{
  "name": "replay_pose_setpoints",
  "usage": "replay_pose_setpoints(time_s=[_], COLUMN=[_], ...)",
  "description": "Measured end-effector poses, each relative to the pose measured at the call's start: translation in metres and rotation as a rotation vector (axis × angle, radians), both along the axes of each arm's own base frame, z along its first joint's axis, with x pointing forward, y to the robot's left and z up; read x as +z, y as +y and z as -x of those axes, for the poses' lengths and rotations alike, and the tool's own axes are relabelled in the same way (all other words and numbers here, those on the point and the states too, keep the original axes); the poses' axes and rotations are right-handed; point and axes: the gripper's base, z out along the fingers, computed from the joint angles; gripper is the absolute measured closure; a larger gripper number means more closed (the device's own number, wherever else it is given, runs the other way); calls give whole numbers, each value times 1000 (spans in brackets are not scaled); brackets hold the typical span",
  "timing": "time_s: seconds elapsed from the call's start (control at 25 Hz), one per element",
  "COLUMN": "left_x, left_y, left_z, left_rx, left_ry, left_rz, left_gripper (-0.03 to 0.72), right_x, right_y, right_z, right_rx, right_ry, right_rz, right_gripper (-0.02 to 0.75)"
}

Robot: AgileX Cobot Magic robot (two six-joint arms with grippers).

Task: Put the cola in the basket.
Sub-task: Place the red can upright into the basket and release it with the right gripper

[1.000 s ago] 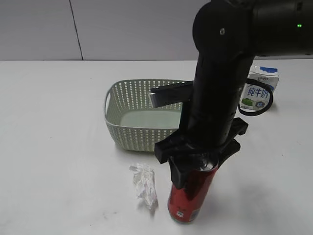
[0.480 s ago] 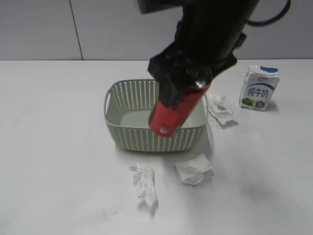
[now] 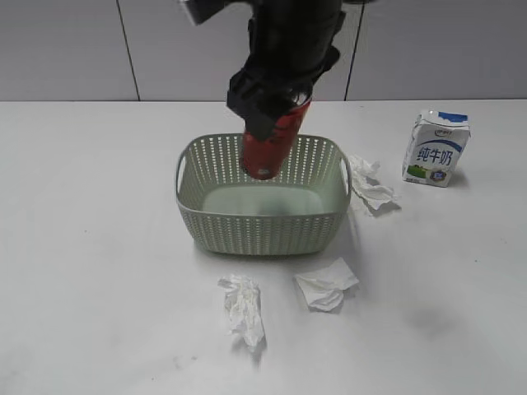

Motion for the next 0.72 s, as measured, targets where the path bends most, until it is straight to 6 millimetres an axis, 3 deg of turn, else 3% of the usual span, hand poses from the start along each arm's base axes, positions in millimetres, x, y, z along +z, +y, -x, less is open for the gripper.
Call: replay_pose_setpoints(time_s=[0.44,0.72], left_x=[0,0], left_y=[0,0], left_z=[0,0], left_rx=[0,0], left_ry=[0,0], left_rz=[0,0], left_gripper=[471,471], right_x=[-78,-89], right_y=[25,33], right_z=[-27,-27], right_rx=[254,337], right_ry=[34,47], right_rz=[137,106], right_gripper=[215,215])
